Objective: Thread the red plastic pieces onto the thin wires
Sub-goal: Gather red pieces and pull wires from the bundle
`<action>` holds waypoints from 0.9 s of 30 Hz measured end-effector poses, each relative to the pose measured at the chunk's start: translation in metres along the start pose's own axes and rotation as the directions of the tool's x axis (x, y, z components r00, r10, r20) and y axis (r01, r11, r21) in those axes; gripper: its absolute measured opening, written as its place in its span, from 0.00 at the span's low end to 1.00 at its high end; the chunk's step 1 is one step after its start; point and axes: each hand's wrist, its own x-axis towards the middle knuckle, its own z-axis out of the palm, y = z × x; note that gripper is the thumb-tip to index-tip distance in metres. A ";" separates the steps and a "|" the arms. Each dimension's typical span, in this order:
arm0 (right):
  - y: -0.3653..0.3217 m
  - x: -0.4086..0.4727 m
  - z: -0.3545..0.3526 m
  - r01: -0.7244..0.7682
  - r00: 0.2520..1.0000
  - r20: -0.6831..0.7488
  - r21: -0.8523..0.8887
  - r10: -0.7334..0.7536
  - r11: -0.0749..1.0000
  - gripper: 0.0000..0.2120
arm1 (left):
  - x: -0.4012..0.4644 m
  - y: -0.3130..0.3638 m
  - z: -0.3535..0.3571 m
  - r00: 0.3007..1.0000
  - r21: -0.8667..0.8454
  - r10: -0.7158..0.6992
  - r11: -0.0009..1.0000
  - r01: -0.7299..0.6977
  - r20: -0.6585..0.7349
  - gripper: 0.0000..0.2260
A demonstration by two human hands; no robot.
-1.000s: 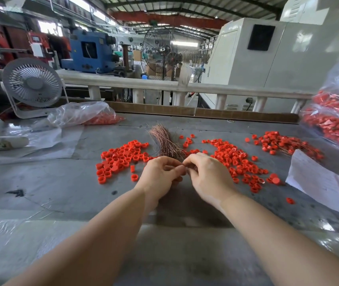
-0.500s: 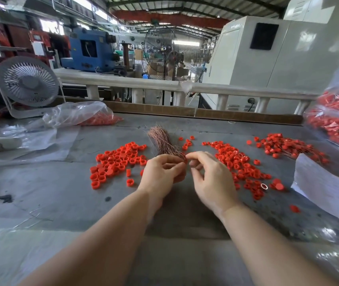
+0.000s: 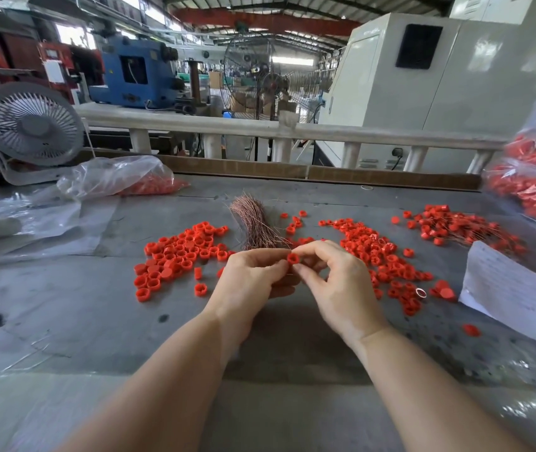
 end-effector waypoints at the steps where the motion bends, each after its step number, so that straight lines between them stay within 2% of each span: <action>1: 0.000 0.000 0.000 -0.006 1.000 0.003 0.007 0.006 1.000 0.05 | -0.001 0.000 0.000 1.000 0.007 0.008 1.000 -0.008 0.005 0.16; 9: -0.002 0.000 -0.001 -0.028 0.999 0.020 0.027 0.027 0.999 0.06 | -0.002 0.000 -0.002 0.999 0.024 0.033 0.999 -0.032 -0.027 0.11; 19: -0.007 -0.002 -0.002 0.054 0.998 0.045 -0.034 -0.053 0.998 0.11 | -0.002 0.001 -0.004 0.999 0.046 0.009 0.999 -0.007 -0.042 0.08; 24: -0.007 -0.003 -0.005 0.085 0.996 -0.007 -0.074 -0.086 0.994 0.06 | -0.004 0.005 -0.002 0.999 0.050 -0.041 0.998 0.041 0.001 0.14; 27: -0.008 -0.004 -0.006 0.117 0.993 0.008 -0.145 -0.117 0.983 0.04 | -0.006 0.007 -0.001 0.998 0.043 -0.066 0.997 0.065 0.023 0.16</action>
